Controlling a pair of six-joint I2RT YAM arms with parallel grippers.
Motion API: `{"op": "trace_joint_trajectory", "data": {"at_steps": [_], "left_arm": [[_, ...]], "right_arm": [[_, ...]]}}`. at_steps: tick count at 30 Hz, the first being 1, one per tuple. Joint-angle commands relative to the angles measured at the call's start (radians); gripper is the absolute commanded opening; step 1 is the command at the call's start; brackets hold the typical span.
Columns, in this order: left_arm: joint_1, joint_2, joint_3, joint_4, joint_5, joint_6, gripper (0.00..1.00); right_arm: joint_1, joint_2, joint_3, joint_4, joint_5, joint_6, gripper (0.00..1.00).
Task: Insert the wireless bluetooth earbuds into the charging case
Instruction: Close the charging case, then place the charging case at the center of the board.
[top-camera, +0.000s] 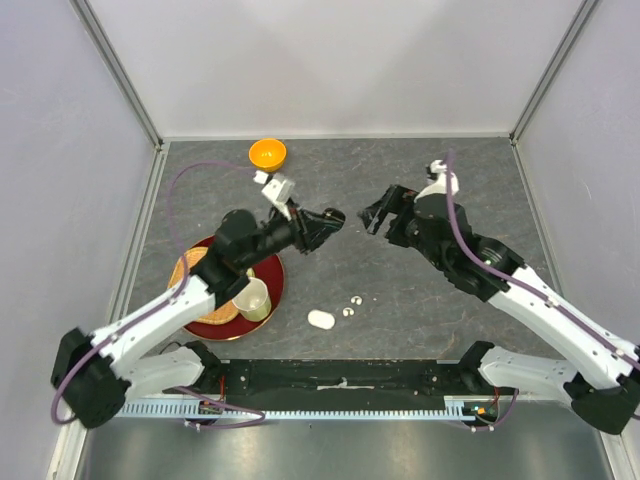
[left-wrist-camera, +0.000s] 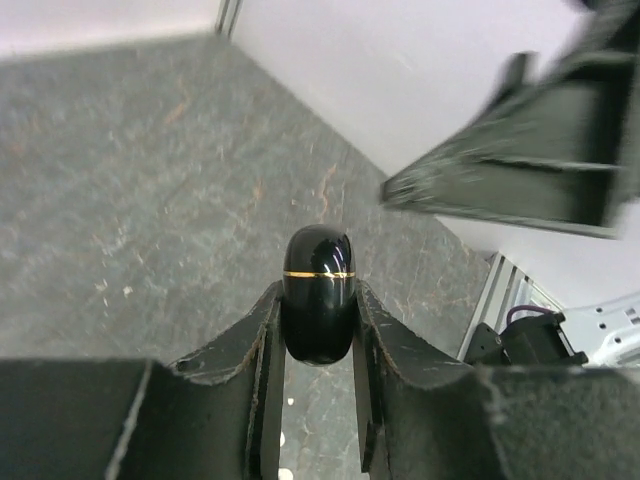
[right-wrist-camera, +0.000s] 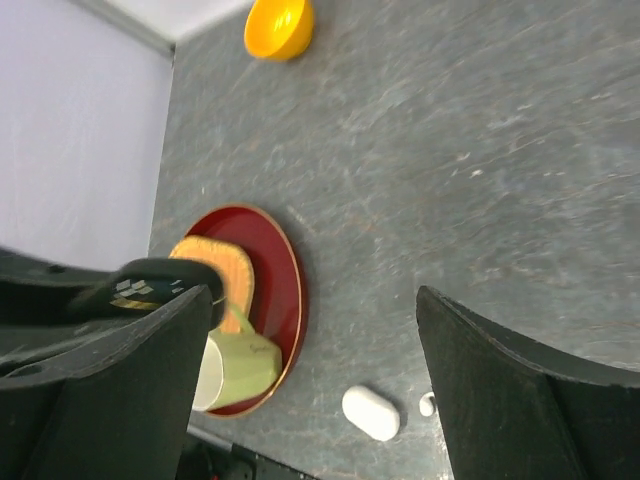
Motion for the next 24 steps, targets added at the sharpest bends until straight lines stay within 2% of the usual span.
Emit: {"op": "trace_joint_trajectory", "data": {"at_steps": [1,5,12,19,24], "left_arm": [[0.002,0.207,0.143,-0.139,0.000,-0.173,0.02],[0.003,0.463,0.268,-0.160,0.041,-0.282,0.02],[0.002,0.787,0.467,-0.133,0.130,-0.388,0.02],[0.002,0.985,0.539,-0.119,0.115,-0.464,0.02],[0.002,1.064,0.539,-0.035,0.147,-0.523,0.04]], "right_arm": [[-0.038,-0.107,-0.021,-0.046,0.158,0.048,0.90],[-0.061,-0.161,-0.021,-0.078,0.201,0.031,0.90],[-0.084,-0.202,-0.015,-0.107,0.220,-0.021,0.90],[-0.087,-0.207,-0.014,-0.114,0.197,-0.050,0.91],[-0.090,-0.202,-0.012,-0.117,0.180,-0.067,0.91]]}}
